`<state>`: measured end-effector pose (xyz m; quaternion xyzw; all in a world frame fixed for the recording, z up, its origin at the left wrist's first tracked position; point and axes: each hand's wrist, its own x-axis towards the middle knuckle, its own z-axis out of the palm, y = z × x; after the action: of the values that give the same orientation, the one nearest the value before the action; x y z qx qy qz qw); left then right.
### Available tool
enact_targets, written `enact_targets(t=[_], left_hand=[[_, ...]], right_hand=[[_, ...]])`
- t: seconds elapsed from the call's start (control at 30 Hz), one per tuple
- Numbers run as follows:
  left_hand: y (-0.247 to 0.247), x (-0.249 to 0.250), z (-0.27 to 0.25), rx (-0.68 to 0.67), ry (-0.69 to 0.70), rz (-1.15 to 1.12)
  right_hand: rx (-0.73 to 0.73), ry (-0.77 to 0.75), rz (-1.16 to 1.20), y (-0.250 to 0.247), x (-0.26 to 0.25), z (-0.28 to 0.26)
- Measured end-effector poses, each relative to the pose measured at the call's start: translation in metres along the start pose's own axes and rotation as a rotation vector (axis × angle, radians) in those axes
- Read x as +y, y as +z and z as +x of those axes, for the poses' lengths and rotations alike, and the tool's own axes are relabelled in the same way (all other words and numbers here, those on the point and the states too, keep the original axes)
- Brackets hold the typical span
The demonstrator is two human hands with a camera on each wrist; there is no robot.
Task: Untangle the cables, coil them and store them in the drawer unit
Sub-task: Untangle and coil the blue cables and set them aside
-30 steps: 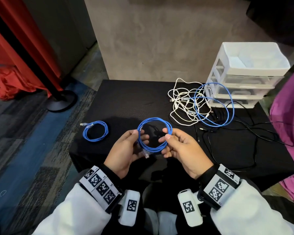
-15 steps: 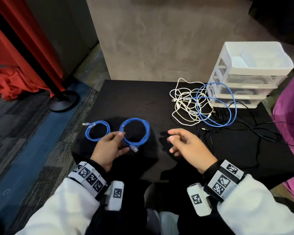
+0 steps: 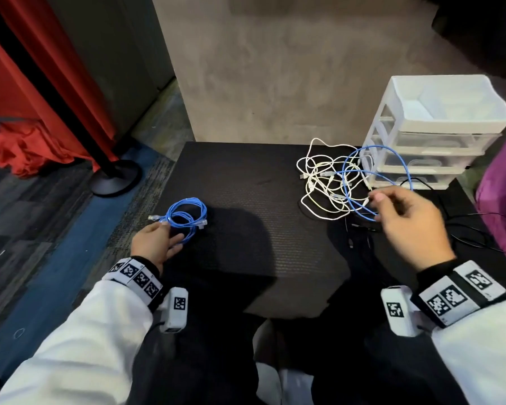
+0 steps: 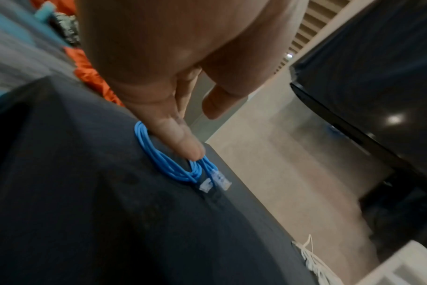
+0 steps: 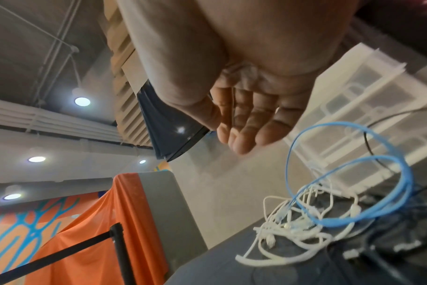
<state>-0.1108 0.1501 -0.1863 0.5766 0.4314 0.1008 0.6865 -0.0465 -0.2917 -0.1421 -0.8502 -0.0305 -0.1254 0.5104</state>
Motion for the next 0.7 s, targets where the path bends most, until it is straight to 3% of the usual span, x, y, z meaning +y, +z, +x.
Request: enact_targets(t=[0.13, 0.23, 0.43, 0.53, 0.7], left_hand=[[0.000, -0.007, -0.015, 0.015, 0.089, 0.007], [0.006, -0.014, -0.031, -0.028, 0.117, 0.008], [0.043, -0.037, -0.073, -0.215, 0.115, 0.060], [0.061, -0.049, -0.091, -0.301, 0.072, 0.081], [0.078, -0.059, -0.107, -0.383, 0.034, 0.116]], right_hand=[[0.235, -0.051, -0.163, -0.025, 0.008, 0.021], [0.306, 0.045, -0.217, -0.035, 0.020, 0.035], [0.043, 0.263, -0.320, -0.031, 0.037, 0.057], [0.004, 0.319, -0.312, -0.024, 0.053, 0.067], [-0.042, 0.483, 0.037, -0.010, 0.048, 0.074]])
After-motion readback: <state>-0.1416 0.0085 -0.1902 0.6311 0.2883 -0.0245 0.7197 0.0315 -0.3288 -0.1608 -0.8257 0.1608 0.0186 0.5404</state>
